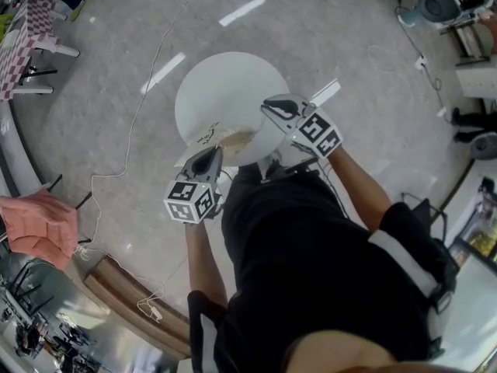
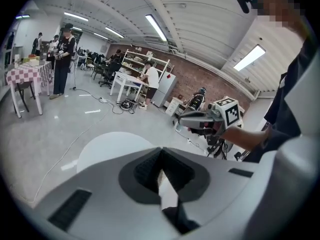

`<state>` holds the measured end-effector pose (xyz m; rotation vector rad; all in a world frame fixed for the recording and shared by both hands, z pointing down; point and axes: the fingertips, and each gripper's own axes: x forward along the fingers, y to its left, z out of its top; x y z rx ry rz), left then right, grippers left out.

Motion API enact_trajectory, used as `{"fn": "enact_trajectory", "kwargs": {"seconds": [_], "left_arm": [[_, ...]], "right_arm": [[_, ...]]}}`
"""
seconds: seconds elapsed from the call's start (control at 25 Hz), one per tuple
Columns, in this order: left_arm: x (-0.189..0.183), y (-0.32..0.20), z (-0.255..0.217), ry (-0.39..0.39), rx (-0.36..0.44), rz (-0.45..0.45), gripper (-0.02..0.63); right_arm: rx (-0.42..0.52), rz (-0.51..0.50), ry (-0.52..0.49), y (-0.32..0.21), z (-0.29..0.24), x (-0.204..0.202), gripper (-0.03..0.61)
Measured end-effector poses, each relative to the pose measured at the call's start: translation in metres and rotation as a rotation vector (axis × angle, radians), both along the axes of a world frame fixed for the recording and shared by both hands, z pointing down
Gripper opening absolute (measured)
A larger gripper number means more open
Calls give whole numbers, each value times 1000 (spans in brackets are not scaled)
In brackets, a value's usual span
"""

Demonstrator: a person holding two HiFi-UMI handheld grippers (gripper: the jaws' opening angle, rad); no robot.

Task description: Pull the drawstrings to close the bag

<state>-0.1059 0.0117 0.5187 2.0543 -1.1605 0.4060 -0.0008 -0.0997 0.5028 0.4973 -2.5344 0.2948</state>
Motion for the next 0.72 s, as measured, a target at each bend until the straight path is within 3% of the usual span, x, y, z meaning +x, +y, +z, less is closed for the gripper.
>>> {"fn": "enact_trajectory", "kwargs": {"seconds": [0.36, 0.56, 0.72], "left_arm": [[4, -9, -16, 46, 46, -9, 2], [1, -12, -22, 72, 94, -37, 2], [-7, -22, -35, 23, 205, -154, 2]], "right_arm": [[-44, -83, 19, 38, 17, -7, 28], [-23, -14, -10, 25, 10, -1, 28], [8, 62, -57, 14, -3, 5, 28]]}}
